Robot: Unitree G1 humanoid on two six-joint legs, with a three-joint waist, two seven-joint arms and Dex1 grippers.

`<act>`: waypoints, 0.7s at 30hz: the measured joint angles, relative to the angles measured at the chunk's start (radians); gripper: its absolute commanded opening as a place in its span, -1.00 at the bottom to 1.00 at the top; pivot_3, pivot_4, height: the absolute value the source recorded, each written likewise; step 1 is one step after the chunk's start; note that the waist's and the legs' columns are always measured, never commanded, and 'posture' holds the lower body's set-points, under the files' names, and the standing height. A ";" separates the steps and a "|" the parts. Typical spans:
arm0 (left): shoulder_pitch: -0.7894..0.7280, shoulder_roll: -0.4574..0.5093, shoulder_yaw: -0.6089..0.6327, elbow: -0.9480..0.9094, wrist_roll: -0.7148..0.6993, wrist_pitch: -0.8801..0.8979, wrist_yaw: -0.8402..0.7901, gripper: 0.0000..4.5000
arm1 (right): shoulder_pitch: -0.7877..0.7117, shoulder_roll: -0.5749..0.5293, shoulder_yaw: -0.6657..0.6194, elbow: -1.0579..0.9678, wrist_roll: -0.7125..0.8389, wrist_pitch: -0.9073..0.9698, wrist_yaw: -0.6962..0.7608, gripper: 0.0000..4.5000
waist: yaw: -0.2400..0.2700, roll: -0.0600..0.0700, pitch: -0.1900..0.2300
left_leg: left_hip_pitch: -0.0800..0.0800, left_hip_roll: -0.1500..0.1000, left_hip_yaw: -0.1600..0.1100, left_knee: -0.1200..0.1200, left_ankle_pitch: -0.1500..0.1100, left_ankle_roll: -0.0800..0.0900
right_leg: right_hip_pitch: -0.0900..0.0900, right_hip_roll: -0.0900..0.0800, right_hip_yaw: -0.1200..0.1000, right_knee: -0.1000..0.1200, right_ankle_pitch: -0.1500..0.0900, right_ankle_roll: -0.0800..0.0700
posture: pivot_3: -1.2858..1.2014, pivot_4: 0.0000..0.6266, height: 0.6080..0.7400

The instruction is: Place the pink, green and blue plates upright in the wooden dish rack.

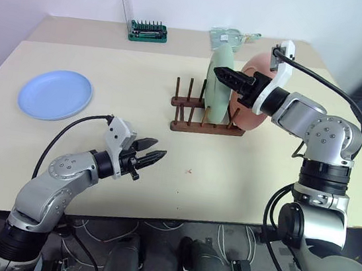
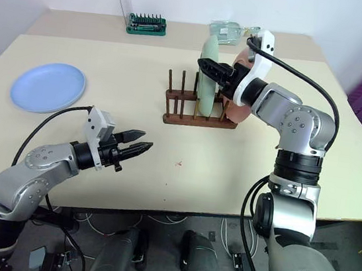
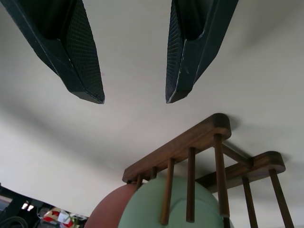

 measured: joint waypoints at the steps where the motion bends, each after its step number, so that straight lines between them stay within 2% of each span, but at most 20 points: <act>1: 0.000 -0.001 0.000 0.000 0.000 -0.003 0.000 -0.07 | 0.000 -0.001 0.006 -0.003 -0.006 -0.006 0.004 0.99 | 0.000 0.000 0.000 | 0.000 0.000 0.000 0.000 0.000 0.000 | 0.000 0.000 0.000 0.000 0.000 0.000 | 0.03 -0.52 0.84; 6: 0.000 -0.003 -0.001 0.000 0.004 -0.007 0.000 -0.07 | -0.003 -0.057 0.087 -0.060 -0.091 -0.084 0.054 0.99 | 0.001 0.000 0.000 | 0.000 0.000 0.000 0.000 0.000 0.000 | 0.000 0.000 0.000 0.000 -0.001 0.002 | 0.03 -0.52 0.84; 12: -0.013 -0.035 0.008 0.013 0.010 -0.016 0.019 -0.07 | -0.025 -0.183 0.224 -0.092 -0.281 -0.248 0.147 0.99 | 0.000 0.000 0.000 | 0.000 0.000 0.000 0.000 0.000 0.000 | 0.000 0.000 0.000 -0.001 -0.002 0.002 | 0.03 -0.52 0.84; 14: -0.039 -0.067 0.035 0.037 0.019 -0.037 0.051 -0.07 | -0.025 -0.221 0.287 -0.113 -0.363 -0.357 0.205 0.99 | 0.001 0.001 0.001 | 0.000 0.000 0.000 0.000 0.000 0.000 | 0.000 0.000 0.000 -0.001 -0.002 0.002 | 0.03 -0.52 0.84; 17: -0.137 -0.153 0.122 0.119 0.012 -0.037 0.185 0.49 | -0.031 -0.237 0.344 -0.145 -0.451 -0.508 0.276 1.00 | 0.001 0.001 0.001 | 0.000 -0.001 -0.001 0.001 0.000 0.000 | 0.000 0.002 0.000 0.000 -0.001 0.003 | 0.03 -0.52 0.84; 19: -0.261 -0.199 0.251 0.224 0.011 -0.019 0.376 0.95 | -0.030 -0.233 0.388 -0.188 -0.482 -0.588 0.334 1.00 | 0.000 -0.001 0.001 | 0.000 0.000 -0.003 0.002 0.000 0.000 | 0.001 0.004 0.000 0.000 0.001 0.006 | 0.03 -0.52 0.84; 21: -0.393 -0.215 0.410 0.326 0.022 -0.003 0.597 0.98 | -0.021 -0.211 0.430 -0.231 -0.498 -0.627 0.374 1.00 | -0.006 -0.001 0.001 | 0.001 0.001 -0.002 0.002 0.000 0.000 | 0.001 0.004 0.000 0.001 0.001 0.006 | 0.03 -0.52 0.84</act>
